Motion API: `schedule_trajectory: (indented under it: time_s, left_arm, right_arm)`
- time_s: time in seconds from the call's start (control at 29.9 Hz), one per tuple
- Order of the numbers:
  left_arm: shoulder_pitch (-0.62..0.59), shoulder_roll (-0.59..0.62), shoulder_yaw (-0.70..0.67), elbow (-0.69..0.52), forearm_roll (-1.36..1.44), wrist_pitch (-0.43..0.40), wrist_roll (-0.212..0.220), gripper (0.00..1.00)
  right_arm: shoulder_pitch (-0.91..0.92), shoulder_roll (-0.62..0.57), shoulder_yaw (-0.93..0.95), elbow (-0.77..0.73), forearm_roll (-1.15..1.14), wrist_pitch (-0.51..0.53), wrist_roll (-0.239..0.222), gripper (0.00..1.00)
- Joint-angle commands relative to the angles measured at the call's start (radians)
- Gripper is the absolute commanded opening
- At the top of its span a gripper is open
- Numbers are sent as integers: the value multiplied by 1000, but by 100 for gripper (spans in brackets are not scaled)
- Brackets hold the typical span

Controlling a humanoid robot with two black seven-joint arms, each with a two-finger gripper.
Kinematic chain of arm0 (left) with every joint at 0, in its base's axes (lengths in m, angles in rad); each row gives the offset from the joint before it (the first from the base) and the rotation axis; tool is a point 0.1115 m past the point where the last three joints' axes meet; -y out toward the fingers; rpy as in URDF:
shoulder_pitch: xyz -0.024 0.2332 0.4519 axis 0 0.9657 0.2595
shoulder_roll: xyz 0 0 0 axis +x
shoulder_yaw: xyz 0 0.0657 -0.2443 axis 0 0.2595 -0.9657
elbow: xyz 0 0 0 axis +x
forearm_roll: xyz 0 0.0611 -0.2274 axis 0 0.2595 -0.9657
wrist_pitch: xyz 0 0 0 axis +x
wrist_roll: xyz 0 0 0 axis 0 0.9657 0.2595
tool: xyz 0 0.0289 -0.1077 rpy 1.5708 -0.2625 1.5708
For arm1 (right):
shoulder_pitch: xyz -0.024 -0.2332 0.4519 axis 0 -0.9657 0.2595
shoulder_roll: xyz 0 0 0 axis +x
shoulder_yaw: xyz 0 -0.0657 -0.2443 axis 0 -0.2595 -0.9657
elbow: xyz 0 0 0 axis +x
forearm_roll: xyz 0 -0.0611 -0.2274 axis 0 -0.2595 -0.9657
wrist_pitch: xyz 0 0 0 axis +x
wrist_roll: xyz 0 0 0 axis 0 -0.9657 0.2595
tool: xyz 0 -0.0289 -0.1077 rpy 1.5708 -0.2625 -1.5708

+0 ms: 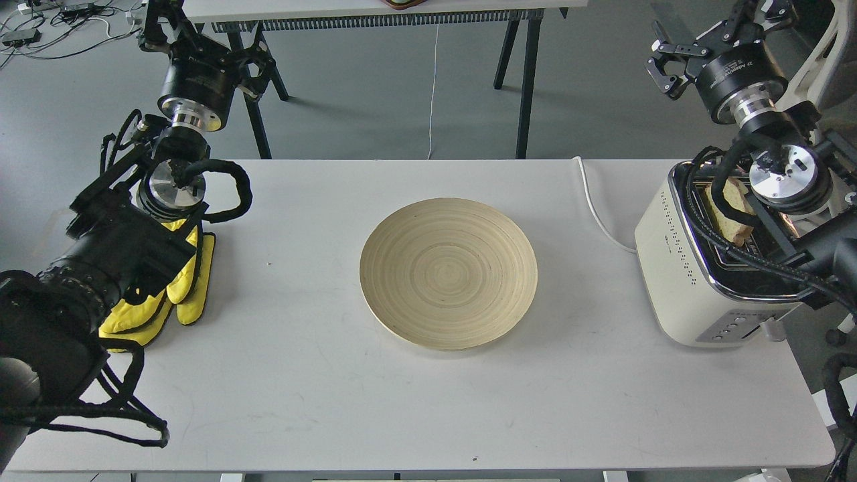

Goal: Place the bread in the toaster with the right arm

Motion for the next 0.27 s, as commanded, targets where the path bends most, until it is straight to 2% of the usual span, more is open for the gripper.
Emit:
schedule_trajectory:
  time_s: [0.0, 0.23]
  left_arm:
    - [-1, 1, 0, 0, 1, 0, 1, 100]
    - [1, -4, -1, 0, -1, 0, 1, 100]
  right_arm:
    - [-3, 3, 9, -5, -1, 10, 0, 100]
    - [-15, 3, 5, -1, -2, 88, 10, 100]
